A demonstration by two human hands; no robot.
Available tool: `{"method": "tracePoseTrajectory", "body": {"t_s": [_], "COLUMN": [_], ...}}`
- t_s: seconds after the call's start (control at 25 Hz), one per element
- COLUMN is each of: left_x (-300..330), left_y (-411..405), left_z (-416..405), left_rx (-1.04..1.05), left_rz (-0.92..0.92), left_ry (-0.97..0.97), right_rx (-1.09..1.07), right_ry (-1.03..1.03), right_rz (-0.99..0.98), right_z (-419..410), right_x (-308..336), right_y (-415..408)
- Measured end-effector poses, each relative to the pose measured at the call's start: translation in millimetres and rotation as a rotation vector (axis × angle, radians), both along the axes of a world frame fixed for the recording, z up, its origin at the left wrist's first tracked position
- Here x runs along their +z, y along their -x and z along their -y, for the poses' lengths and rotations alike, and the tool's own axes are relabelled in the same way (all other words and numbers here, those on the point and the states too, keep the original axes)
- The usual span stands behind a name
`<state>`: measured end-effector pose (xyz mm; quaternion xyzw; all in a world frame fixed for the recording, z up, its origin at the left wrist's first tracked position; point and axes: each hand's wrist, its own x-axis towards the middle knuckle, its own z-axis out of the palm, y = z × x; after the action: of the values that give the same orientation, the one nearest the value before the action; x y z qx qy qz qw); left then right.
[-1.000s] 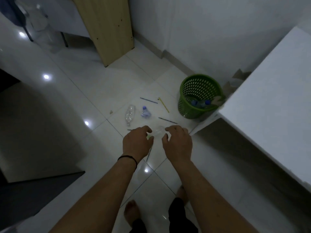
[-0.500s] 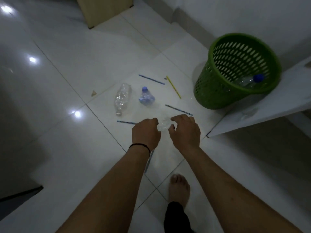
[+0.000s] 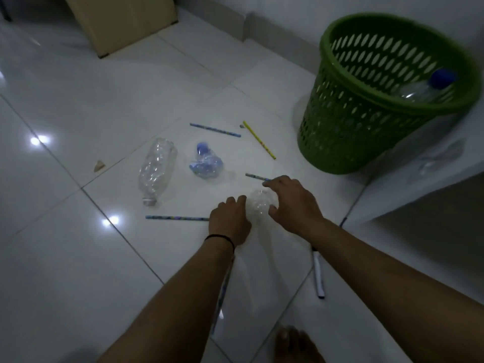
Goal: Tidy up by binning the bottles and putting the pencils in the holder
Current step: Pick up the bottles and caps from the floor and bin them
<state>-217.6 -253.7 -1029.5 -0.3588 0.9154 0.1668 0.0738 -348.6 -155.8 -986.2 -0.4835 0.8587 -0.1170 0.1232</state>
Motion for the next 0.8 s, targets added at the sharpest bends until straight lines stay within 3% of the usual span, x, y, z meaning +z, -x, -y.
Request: {"method": "tracePoseTrajectory", "body": {"t_s": [0.12,0.24,0.36,0.6,0.68,0.8], "left_x": [42,84,98,73,59,42], "left_y": [13,20,20,23,28,32], "left_z": [18,41,62,76,79,83], "left_rx": [-0.066,-0.101,0.03,0.103,0.083,0.091], "left_rz": [-0.194,-0.362,-0.435,-0.244,-0.164,0.028], "left_ry": [0.002,0.045,0.062,0.133,0.195,0.271], "right_rx": [0.095,-0.004,-0.149,-0.451,-0.603,-0.708], "right_ry": [-0.029,0.16,0.356,0.813,0.826,0.656], "right_rz": [0.016,-0.056,-0.213,-0.425,-0.461,-0.438], "right_z": [6,16,18,31,35,41], "right_x": [24,50,82,170,195,198], "right_y": [8,20,35,67,95,126]}}
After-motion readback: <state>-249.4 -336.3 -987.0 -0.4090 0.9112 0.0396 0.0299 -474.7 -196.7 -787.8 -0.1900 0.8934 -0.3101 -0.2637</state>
